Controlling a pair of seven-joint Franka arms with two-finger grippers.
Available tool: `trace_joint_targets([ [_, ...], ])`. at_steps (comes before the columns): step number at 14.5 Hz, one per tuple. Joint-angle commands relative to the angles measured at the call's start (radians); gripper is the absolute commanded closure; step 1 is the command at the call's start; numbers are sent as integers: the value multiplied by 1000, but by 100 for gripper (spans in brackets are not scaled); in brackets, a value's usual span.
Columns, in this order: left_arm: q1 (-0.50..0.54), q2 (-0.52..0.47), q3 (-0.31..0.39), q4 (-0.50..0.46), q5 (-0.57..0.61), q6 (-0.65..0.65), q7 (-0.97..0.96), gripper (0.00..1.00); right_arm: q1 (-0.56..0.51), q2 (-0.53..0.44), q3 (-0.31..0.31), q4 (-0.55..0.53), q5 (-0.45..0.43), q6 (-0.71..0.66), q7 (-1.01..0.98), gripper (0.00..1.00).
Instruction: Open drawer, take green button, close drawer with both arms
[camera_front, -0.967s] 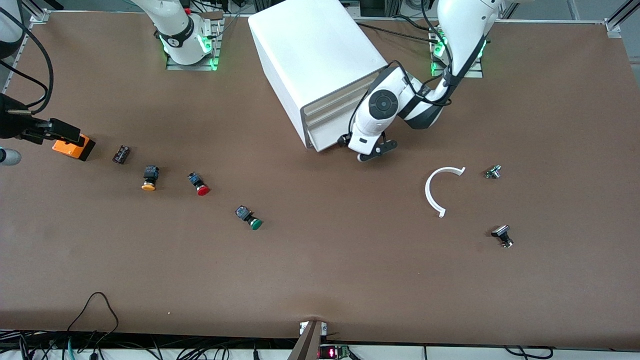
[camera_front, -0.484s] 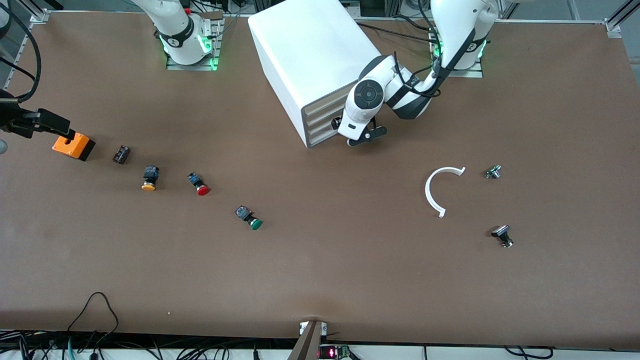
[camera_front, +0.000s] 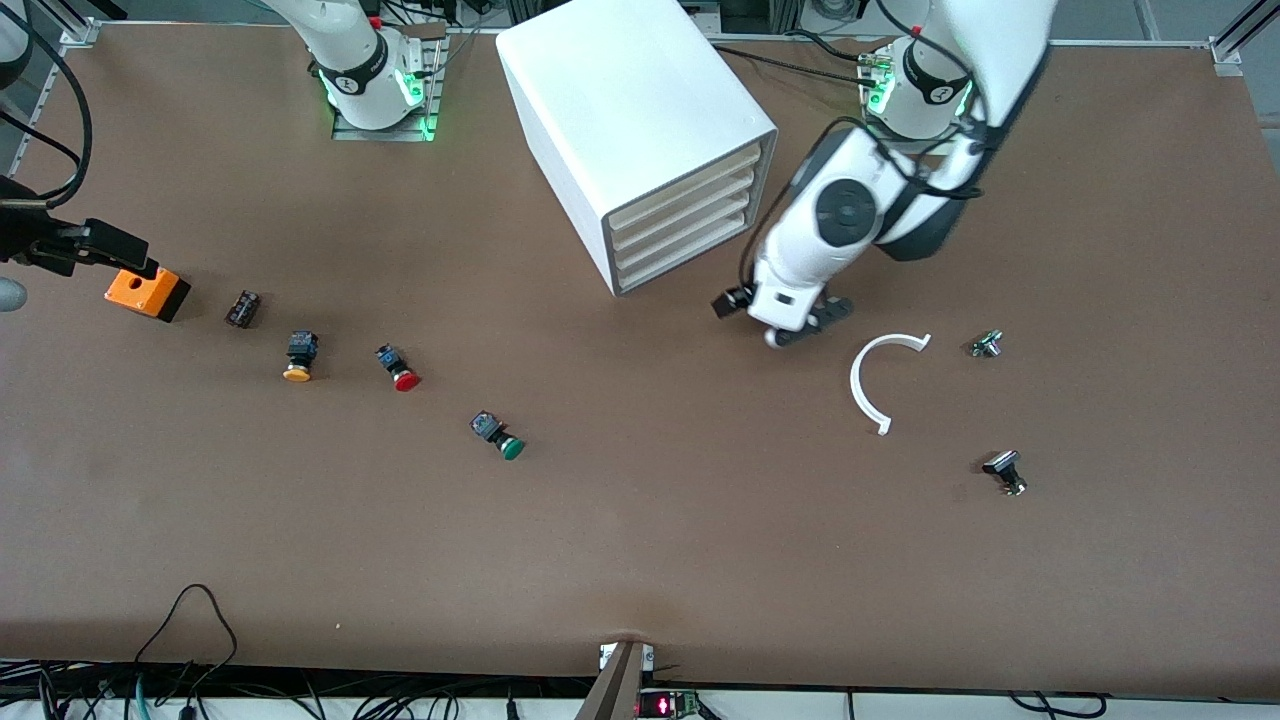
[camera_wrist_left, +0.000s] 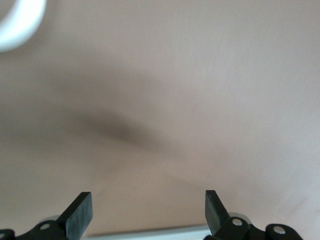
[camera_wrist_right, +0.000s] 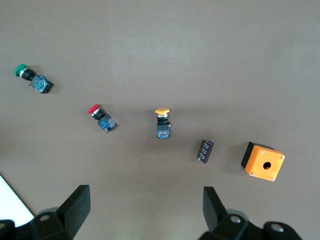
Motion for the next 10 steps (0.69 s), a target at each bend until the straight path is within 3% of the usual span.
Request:
trace_joint_targets([
  [1, 35, -80, 42, 32, -9, -113, 173, 1, 3, -20, 5, -20, -9, 8, 30, 0],
  [4, 99, -141, 99, 131, -9, -309, 404, 1, -1, -18, 0, -17, -9, 21, 81, 0],
  [7, 166, -267, 127, 120, 8, -429, 624, 1, 3, -12, 5, -17, -12, 20, 79, 0],
  [10, 168, -376, 187, 119, 60, -520, 759, 1, 0, -34, 17, -44, -14, 32, 50, 0],
])
